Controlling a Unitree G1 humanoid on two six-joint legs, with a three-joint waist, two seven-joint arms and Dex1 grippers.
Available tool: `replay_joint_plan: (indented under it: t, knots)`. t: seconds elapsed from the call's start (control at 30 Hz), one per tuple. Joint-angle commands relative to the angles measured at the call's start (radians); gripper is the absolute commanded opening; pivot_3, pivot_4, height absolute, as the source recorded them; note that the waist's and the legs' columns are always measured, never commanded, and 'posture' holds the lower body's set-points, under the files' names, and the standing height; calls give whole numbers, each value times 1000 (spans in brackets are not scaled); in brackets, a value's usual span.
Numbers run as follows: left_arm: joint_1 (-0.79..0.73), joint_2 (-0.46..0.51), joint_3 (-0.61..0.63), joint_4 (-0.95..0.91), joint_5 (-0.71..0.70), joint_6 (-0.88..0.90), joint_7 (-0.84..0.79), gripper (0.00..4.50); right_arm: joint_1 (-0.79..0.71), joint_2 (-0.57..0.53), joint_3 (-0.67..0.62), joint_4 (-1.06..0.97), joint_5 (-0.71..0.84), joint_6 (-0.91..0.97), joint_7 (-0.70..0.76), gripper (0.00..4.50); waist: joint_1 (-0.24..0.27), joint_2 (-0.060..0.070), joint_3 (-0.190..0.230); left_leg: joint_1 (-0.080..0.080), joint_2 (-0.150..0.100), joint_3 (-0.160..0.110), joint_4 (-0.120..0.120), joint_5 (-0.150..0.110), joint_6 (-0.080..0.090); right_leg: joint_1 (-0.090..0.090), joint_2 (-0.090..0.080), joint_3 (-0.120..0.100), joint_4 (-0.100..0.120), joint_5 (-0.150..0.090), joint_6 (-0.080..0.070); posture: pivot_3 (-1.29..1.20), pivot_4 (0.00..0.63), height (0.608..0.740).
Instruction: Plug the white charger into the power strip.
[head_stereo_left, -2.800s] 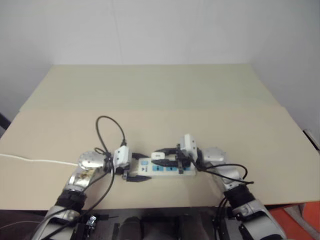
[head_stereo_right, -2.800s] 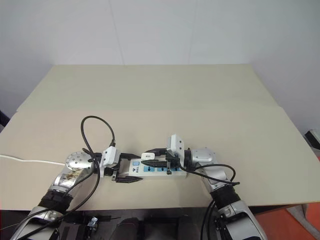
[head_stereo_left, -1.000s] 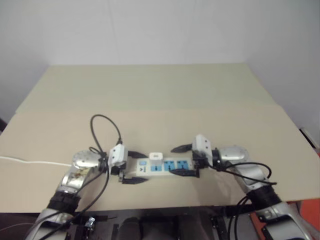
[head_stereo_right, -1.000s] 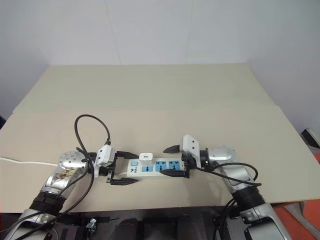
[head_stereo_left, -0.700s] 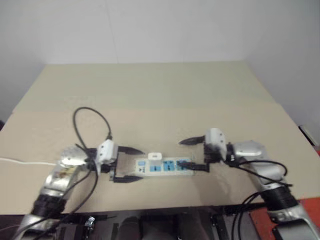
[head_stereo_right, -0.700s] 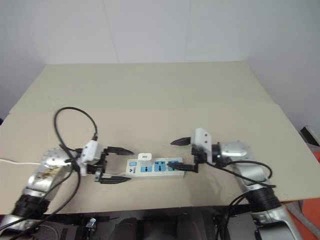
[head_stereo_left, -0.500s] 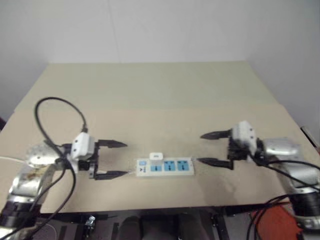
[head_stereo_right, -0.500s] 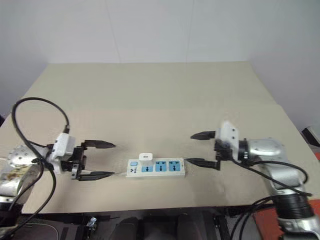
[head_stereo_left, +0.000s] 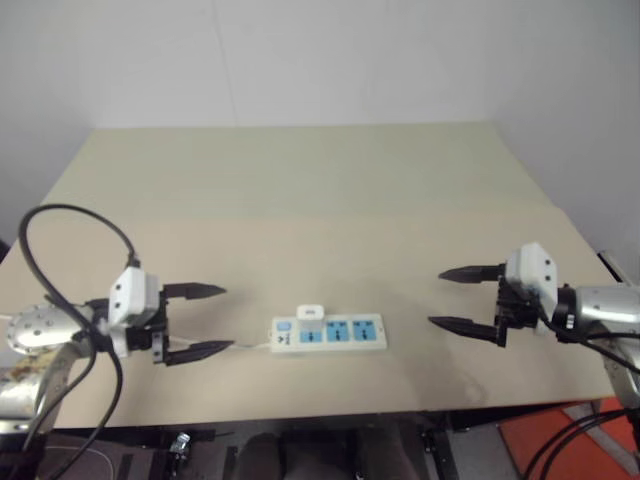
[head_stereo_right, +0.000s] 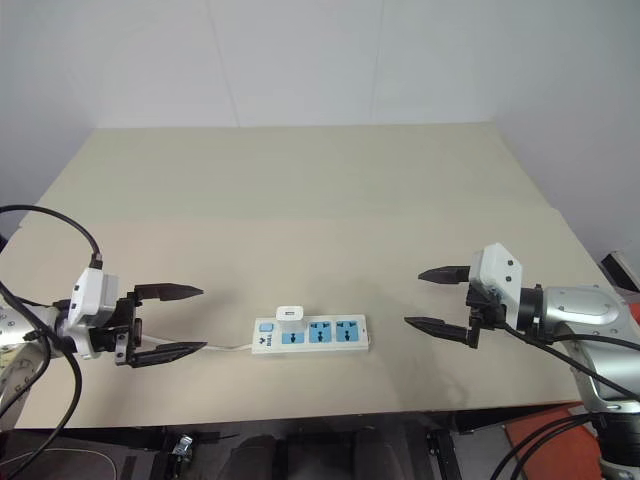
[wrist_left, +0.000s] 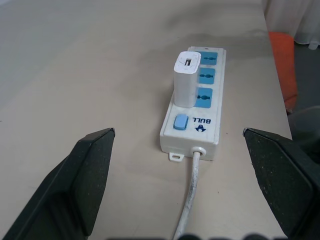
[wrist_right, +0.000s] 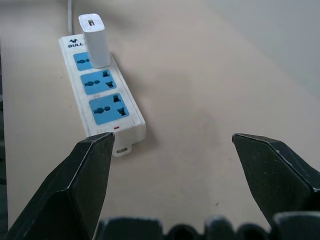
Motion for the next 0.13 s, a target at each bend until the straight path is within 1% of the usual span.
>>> replay_joint_plan:
  t: [0.03, 0.13]
  knots:
    - [-20, 4, 17, -23, -22, 5, 10, 4485, -12, -14, -24, -25, 15, 1, -3, 4500, 0, 0, 0, 0, 0, 0, 0, 0, 0, 0, 0, 0, 0, 0, 0, 0, 150, 740]
    - [-26, 2, 15, -20, -22, 8, 13, 4485, -14, -10, -21, -23, 12, -2, -6, 4500, 0, 0, 0, 0, 0, 0, 0, 0, 0, 0, 0, 0, 0, 0, 0, 0, 150, 740]
